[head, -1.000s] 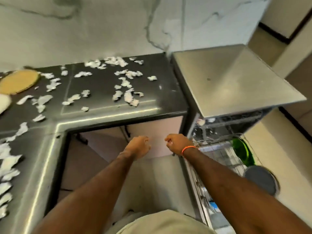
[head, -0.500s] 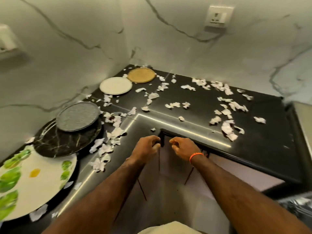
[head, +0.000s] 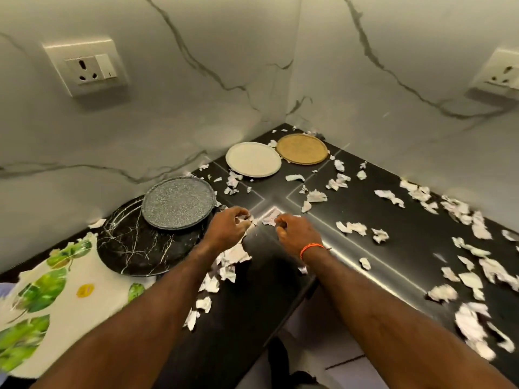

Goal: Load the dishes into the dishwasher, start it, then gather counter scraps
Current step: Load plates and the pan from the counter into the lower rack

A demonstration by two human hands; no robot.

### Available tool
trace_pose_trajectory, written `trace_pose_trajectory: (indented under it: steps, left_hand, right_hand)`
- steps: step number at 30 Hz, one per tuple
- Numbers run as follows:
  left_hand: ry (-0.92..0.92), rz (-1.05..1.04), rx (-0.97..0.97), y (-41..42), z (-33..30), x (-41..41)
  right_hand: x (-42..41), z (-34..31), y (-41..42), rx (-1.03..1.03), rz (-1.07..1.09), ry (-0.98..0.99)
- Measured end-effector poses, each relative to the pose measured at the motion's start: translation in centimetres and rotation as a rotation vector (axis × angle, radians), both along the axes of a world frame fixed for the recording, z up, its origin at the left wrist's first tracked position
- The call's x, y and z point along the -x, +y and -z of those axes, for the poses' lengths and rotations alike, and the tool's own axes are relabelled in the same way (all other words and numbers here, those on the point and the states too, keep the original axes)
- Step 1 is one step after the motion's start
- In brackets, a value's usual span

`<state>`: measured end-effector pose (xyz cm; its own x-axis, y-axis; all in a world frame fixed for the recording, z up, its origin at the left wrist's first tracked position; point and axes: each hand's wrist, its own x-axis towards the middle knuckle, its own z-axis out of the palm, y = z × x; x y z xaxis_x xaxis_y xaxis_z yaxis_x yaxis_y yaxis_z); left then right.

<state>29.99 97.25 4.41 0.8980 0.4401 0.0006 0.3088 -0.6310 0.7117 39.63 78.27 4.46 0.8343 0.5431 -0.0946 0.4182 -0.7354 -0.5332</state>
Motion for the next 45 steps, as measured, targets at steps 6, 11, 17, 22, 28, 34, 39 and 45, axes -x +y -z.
trace_pose_trajectory:
  steps: [6,11,17,22,28,34,39,45]
  left_hand:
    - [0.078,-0.083,0.022,3.9,0.1,-7.5]
    - [0.083,-0.187,0.084,7.0,0.4,-14.6]
    - [0.066,-0.38,0.127,11.4,1.6,-21.8]
    - [0.026,-0.568,0.344,14.0,3.1,-25.1]
    - [-0.123,-0.755,0.636,14.3,4.1,-25.7]
    - [-0.266,-0.672,0.76,11.9,1.3,-22.9]
    - [-0.336,-0.564,0.863,8.1,-0.8,-17.1]
    - [-0.329,-0.464,1.079,1.1,-1.4,-9.8]
  right_hand:
    - [-10.9,0.6,4.7,0.034,-0.031,0.048]
    - [-19.2,1.6,8.8,0.093,-0.075,0.048]
    - [-25.6,3.7,13.0,0.166,-0.173,0.037]
    - [-26.1,5.1,13.7,0.351,-0.233,-0.09]
    - [-25.3,5.4,12.9,0.336,-0.236,-0.12]
    - [-24.4,3.7,11.3,-0.118,-0.002,0.045]
    - [-21.3,0.5,8.0,-0.378,0.273,0.152]
    - [-14.0,-1.0,0.0,-0.41,0.384,0.166]
